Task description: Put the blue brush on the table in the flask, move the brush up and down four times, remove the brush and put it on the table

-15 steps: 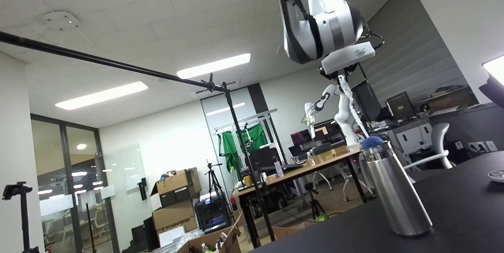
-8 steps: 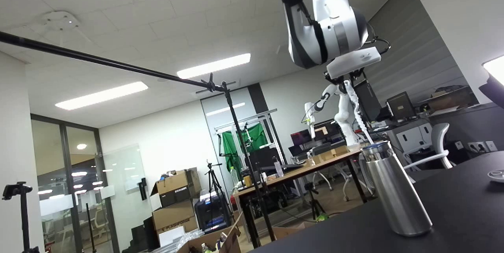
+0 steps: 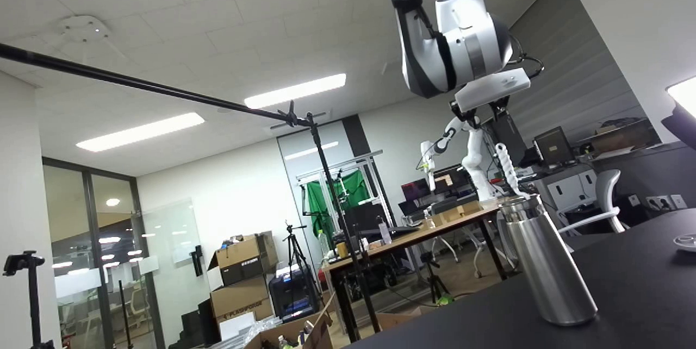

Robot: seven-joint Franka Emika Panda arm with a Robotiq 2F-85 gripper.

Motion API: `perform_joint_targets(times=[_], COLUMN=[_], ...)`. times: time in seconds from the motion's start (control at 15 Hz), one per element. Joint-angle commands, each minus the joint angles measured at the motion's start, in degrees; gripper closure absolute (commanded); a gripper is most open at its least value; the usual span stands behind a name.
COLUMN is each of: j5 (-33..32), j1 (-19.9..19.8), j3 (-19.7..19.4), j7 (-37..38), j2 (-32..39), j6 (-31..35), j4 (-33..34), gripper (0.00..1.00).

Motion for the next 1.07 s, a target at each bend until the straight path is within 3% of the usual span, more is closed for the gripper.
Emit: perform_joint_targets(times=[0.0,0.13,0.27,0.33,0.4,0.53,0.67,0.8,1.0], j5=[0.32,0.23,-1.31,-10.48,-7.11,-10.38,-11.24,-12.80,-20.01], j1=[-0.62,-0.48,-1.22,-3.26,-3.23,-4.92,-5.24,-4.52,-4.63], j3=[0.26,0.14,1.72,4.22,4.59,6.45,5.88,2.70,-1.58], j7=[0.36,0.15,-2.68,-0.98,-7.24,-9.86,-11.99,-11.44,-5.15], j2=[-1.19,-1.50,-5.68,-11.76,-12.46,-17.42,-20.75,-21.38,-19.41], j6=[-0.77,-0.60,-0.98,-1.79,-3.04,-5.86,-12.31,-21.97,-36.71], j4=[0.84,0.71,0.02,-1.63,-0.82,-1.31,-0.89,0.67,3.74], gripper=[0.16,0.03,0.00,0.00,0.00,0.00,0.00,0.00,0.00])
